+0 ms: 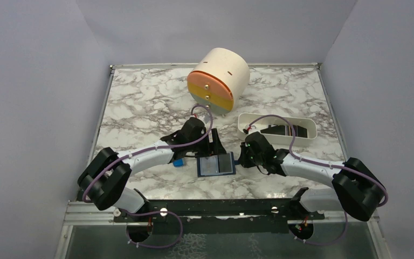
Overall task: Put the credit cards into the card holder
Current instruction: Insert the credit card into the card holder, then close the card holder at the center of the board.
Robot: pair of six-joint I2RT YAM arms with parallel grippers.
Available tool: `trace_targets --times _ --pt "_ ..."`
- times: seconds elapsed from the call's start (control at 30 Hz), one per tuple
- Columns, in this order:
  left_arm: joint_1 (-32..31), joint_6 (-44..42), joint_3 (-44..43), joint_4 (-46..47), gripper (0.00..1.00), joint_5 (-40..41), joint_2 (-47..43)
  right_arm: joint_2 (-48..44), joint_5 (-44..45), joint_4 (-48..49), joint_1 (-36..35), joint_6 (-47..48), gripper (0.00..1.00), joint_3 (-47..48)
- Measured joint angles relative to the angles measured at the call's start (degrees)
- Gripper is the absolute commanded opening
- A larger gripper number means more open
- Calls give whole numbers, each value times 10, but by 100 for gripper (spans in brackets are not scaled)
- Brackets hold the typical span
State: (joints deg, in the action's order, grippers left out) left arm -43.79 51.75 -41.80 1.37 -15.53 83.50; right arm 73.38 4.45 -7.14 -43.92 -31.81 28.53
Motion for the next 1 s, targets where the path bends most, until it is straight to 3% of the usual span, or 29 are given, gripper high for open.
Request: trace_targets --times 0.4,1.0 --pt "45 -46 3 -112 83 50 -34 -2 2 0 0 0 3 -2" --pt "53 -47 15 -104 82 54 1 -2 2 0 0 -1 3 -2"
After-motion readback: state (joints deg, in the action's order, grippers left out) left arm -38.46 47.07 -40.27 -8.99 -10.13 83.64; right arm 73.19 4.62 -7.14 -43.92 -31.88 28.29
